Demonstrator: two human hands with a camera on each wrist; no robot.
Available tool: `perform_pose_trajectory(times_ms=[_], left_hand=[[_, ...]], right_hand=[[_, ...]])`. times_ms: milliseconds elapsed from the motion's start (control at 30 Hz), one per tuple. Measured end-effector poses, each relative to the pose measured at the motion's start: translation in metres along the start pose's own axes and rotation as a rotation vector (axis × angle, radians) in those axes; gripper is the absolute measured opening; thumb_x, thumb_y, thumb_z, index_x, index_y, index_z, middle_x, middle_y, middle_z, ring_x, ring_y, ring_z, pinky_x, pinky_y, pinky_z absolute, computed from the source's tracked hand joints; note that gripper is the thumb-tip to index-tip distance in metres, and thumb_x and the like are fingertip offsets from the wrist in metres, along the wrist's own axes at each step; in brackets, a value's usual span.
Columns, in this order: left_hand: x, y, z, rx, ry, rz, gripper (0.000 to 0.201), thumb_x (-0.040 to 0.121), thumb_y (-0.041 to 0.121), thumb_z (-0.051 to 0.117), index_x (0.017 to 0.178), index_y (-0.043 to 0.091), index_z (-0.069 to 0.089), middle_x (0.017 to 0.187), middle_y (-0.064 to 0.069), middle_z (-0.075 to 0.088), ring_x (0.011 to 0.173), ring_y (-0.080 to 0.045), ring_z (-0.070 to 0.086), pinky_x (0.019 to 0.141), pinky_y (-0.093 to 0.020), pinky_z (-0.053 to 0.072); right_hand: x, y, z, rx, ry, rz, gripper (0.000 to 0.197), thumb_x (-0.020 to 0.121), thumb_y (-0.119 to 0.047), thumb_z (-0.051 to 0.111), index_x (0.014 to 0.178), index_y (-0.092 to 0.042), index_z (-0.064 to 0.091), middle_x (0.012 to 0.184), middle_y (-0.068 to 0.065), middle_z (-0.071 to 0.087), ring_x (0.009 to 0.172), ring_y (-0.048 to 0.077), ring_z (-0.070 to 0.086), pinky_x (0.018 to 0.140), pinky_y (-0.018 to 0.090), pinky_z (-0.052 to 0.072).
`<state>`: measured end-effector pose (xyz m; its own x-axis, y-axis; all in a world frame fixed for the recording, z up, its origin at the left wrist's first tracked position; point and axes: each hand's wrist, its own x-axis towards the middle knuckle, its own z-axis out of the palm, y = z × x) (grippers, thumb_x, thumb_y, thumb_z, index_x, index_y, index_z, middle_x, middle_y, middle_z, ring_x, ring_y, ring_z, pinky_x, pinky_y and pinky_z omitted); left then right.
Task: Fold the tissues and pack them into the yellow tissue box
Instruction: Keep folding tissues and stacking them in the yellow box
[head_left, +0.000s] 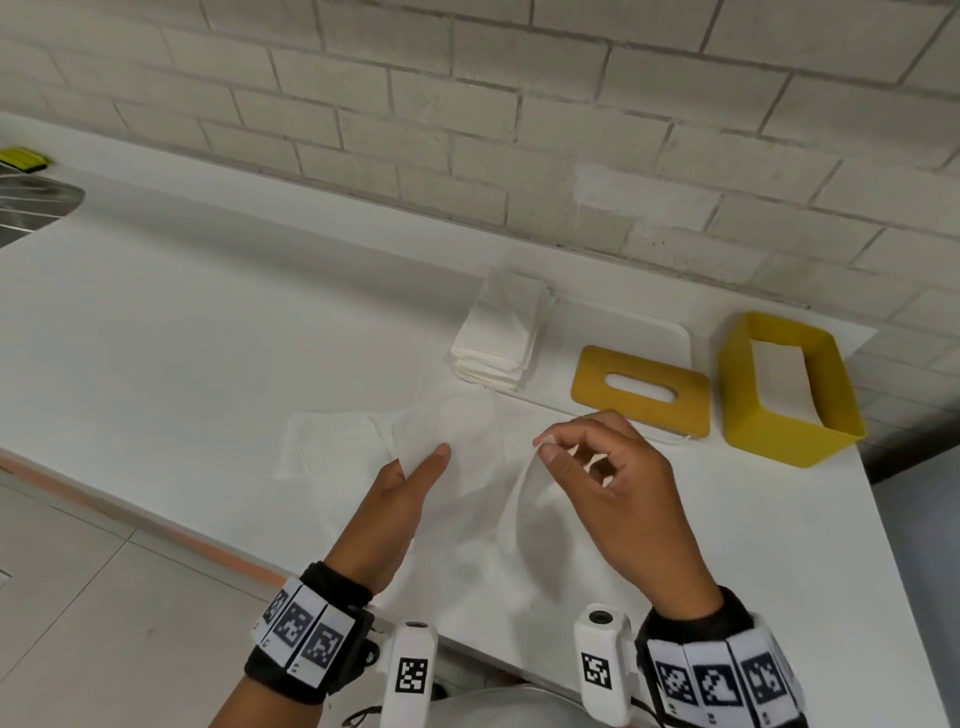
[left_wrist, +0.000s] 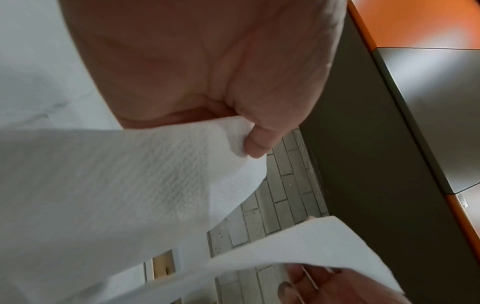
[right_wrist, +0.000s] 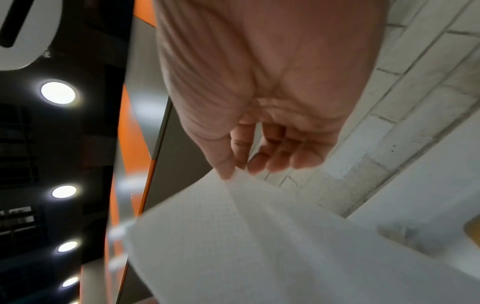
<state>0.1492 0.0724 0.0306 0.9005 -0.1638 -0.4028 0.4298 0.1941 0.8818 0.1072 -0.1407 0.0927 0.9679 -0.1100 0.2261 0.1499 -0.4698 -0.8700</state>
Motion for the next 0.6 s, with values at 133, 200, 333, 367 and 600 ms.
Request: perform_pose_trajectory(times_ms=[133, 200, 333, 367, 600], left_hand=[[0.000, -0.001, 0.000, -0.050, 0.010, 0.008, 0.085, 0.063, 0.066, 0.080, 0.135, 0.024, 0.064, 0.129, 0.005, 0.072, 0.128, -0.021, 0.063, 0.117, -0.048, 0.041], [0.000, -0.001, 0.002, -0.050, -0.007, 0.010, 0.082, 0.066, 0.066, 0.081, 0.134, 0.023, 0.064, 0.129, 0.003, 0.072, 0.127, -0.022, 0.063, 0.117, -0.049, 0.041], [-0.005, 0.000, 0.013, 0.007, -0.065, 0.034, 0.032, 0.098, 0.036, 0.061, 0.127, 0.022, 0.067, 0.119, 0.001, 0.077, 0.116, -0.019, 0.070, 0.105, -0.041, 0.050], [-0.007, 0.000, 0.016, 0.002, -0.064, 0.036, 0.029, 0.101, 0.031, 0.057, 0.127, 0.021, 0.066, 0.117, 0.001, 0.078, 0.114, -0.018, 0.071, 0.101, -0.039, 0.051], [-0.017, 0.008, 0.024, -0.053, -0.121, 0.074, 0.041, 0.101, 0.043, 0.040, 0.121, 0.022, 0.069, 0.116, 0.001, 0.078, 0.112, -0.016, 0.071, 0.094, -0.033, 0.053]], right_hand=[[0.001, -0.004, -0.003, 0.190, 0.043, -0.086, 0.004, 0.097, -0.019, 0.065, 0.093, -0.019, 0.068, 0.108, -0.008, 0.069, 0.111, 0.016, 0.064, 0.094, 0.027, 0.048], [0.003, -0.007, 0.000, 0.268, 0.049, -0.073, 0.007, 0.099, -0.016, 0.064, 0.093, -0.015, 0.067, 0.094, -0.006, 0.070, 0.097, 0.010, 0.066, 0.089, 0.028, 0.050], [0.013, -0.006, 0.021, 0.271, 0.056, 0.027, 0.009, 0.098, -0.018, 0.065, 0.090, -0.015, 0.065, 0.066, -0.013, 0.056, 0.062, 0.004, 0.050, 0.062, 0.019, 0.043], [0.014, -0.003, 0.027, 0.271, 0.062, 0.053, 0.010, 0.098, -0.020, 0.065, 0.090, -0.015, 0.065, 0.061, -0.014, 0.052, 0.057, 0.003, 0.044, 0.058, 0.018, 0.039], [0.017, 0.004, 0.048, 0.315, 0.130, 0.124, 0.002, 0.098, -0.023, 0.065, 0.099, -0.023, 0.067, 0.058, -0.014, 0.050, 0.056, 0.004, 0.044, 0.059, 0.016, 0.039]])
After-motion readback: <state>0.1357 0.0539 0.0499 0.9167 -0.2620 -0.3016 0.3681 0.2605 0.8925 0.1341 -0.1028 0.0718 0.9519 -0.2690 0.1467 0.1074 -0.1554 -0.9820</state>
